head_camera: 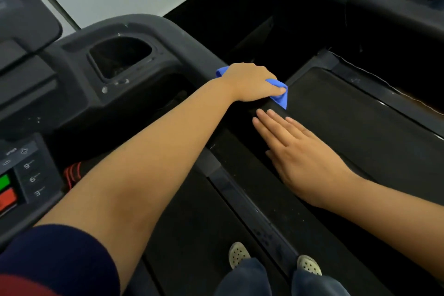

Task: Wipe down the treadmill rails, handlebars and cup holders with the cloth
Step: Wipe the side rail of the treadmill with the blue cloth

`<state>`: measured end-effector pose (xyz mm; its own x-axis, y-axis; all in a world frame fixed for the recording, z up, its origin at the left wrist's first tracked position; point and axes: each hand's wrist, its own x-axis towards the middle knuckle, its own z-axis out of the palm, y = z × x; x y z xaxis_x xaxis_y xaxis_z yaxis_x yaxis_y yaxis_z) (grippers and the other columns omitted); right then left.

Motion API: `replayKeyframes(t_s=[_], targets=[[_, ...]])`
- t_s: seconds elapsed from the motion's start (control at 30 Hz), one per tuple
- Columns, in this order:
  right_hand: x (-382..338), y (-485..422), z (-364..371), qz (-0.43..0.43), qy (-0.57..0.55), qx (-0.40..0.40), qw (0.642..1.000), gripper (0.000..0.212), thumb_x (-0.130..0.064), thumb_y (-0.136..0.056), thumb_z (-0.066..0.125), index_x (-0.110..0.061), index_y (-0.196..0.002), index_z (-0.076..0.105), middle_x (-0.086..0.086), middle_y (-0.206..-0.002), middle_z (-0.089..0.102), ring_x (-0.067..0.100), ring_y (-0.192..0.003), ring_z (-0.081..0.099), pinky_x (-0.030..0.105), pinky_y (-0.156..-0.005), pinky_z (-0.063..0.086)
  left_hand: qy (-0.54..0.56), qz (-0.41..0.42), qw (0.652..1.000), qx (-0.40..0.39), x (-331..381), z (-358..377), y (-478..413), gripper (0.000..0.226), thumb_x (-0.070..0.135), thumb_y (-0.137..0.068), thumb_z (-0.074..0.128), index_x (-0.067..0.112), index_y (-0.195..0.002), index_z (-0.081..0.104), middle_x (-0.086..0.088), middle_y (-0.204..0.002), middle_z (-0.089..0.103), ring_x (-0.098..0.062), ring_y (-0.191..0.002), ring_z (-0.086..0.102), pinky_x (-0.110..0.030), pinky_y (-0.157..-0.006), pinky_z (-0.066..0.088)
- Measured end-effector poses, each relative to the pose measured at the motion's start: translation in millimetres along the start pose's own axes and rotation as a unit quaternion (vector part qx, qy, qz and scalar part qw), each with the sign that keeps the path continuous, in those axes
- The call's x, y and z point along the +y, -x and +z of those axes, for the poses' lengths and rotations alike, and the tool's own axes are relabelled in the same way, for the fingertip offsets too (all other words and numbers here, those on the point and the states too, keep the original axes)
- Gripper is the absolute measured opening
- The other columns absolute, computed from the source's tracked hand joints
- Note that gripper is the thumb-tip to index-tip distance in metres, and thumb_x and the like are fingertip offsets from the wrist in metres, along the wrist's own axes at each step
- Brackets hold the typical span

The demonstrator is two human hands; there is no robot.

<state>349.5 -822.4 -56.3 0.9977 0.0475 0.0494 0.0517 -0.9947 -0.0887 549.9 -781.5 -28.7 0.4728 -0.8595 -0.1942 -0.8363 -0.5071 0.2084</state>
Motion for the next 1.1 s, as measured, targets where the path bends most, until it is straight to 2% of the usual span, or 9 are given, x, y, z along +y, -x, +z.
replayKeyframes(t_s=[0.13, 0.27, 0.43, 0.53, 0.63, 0.8, 0.87, 0.97, 1.1], targets=[[5.8, 4.2, -2.9, -0.023, 0.020, -0.017, 0.999, 0.059, -0.025, -0.094, 0.035, -0.010, -0.149, 0.020, 0.006, -0.157, 0.017, 0.020, -0.144, 0.015, 0.032, -0.114, 0.008, 0.037, 0.042, 0.997, -0.056, 9.7, -5.5, 7.1, 0.035, 0.056, -0.090, 0.041, 0.035, -0.104, 0.066, 0.014, -0.095, 0.066, -0.009, -0.089, 0.058, -0.029, -0.079, 0.041], [4.5, 4.5, -1.2, -0.022, 0.045, -0.020, 0.999, 0.063, -0.025, -0.092, 0.037, -0.010, -0.150, 0.019, 0.008, -0.156, 0.017, 0.018, -0.144, 0.012, 0.033, -0.114, 0.009, 0.108, 0.072, 0.982, -0.137, 29.1, -9.0, 8.6, 0.027, 0.054, -0.091, 0.044, 0.037, -0.080, 0.061, 0.013, -0.075, 0.060, -0.004, -0.071, 0.054, -0.025, -0.069, 0.037], [2.6, 3.5, -0.1, -0.018, 0.064, -0.017, 0.998, 0.063, -0.025, -0.089, 0.035, -0.008, -0.149, 0.023, 0.010, -0.155, 0.022, 0.020, -0.143, 0.015, 0.031, -0.116, 0.005, 0.369, 0.129, 0.899, -0.197, 45.0, -15.1, 15.3, 0.030, 0.029, -0.098, 0.047, 0.005, -0.099, 0.066, 0.003, -0.051, 0.047, 0.003, -0.036, 0.042, -0.003, -0.044, 0.031], [2.8, 3.3, 0.9, -0.019, 0.057, -0.024, 0.998, 0.065, -0.024, -0.087, 0.039, -0.008, -0.148, 0.024, 0.009, -0.156, 0.021, 0.019, -0.144, 0.011, 0.030, -0.116, 0.005, 0.501, 0.108, 0.851, -0.115, 27.2, -28.5, 14.7, 0.021, 0.017, -0.097, 0.048, 0.005, -0.104, 0.064, 0.011, -0.068, 0.064, 0.007, -0.065, 0.058, -0.008, -0.070, 0.043], [1.0, 4.0, 0.9, -0.017, 0.043, -0.022, 0.999, 0.064, -0.023, -0.087, 0.038, -0.010, -0.149, 0.024, 0.007, -0.156, 0.022, 0.017, -0.145, 0.012, 0.031, -0.116, 0.008, 0.666, 0.023, 0.746, 0.020, -21.5, -57.5, 14.0, 0.021, 0.011, -0.098, 0.045, 0.008, -0.086, 0.063, 0.001, -0.070, 0.068, -0.006, -0.068, 0.063, -0.020, -0.078, 0.049], [-4.8, -23.8, -11.1, -0.008, 0.010, 0.018, 1.000, 0.058, -0.033, -0.093, 0.030, -0.009, -0.146, 0.031, 0.006, -0.154, 0.026, 0.015, -0.142, 0.018, 0.034, -0.111, 0.015, 0.664, -0.078, 0.685, 0.289, -122.7, -105.1, 11.1, 0.025, 0.024, -0.097, 0.047, 0.005, -0.101, 0.062, -0.002, -0.085, 0.071, -0.017, -0.087, 0.067, -0.033, -0.085, 0.052], [-2.7, -46.0, -12.4, -0.019, 0.009, 0.022, 1.000, 0.058, -0.034, -0.095, 0.028, -0.010, -0.147, 0.027, 0.005, -0.155, 0.022, 0.014, -0.142, 0.016, 0.035, -0.111, 0.016, 0.615, -0.114, 0.701, 0.343, -150.5, -109.1, 4.1, 0.025, 0.028, -0.099, 0.044, 0.011, -0.109, 0.059, 0.000, -0.097, 0.068, -0.012, -0.093, 0.065, -0.026, -0.085, 0.051], [6.6, -79.8, -10.0, -0.045, 0.012, 0.010, 0.999, 0.058, -0.033, -0.096, 0.027, -0.010, -0.149, 0.023, 0.004, -0.157, 0.018, 0.015, -0.144, 0.012, 0.032, -0.113, 0.011, 0.431, -0.216, 0.801, 0.355, -175.3, -98.4, -12.6, 0.020, 0.036, -0.099, 0.041, 0.024, -0.100, 0.057, 0.007, -0.096, 0.062, -0.005, -0.090, 0.060, -0.016, -0.082, 0.045], [12.1, -105.1, -4.6, -0.074, 0.013, -0.007, 0.997, 0.058, -0.032, -0.095, 0.027, -0.009, -0.148, 0.024, 0.006, -0.156, 0.018, 0.020, -0.144, 0.016, 0.032, -0.113, 0.010, 0.167, -0.209, 0.941, 0.208, -187.6, -53.8, -24.8, 0.044, 0.040, -0.095, 0.041, 0.013, -0.128, 0.053, -0.009, -0.138, 0.048, -0.026, -0.135, 0.035, -0.041, -0.115, 0.015]])
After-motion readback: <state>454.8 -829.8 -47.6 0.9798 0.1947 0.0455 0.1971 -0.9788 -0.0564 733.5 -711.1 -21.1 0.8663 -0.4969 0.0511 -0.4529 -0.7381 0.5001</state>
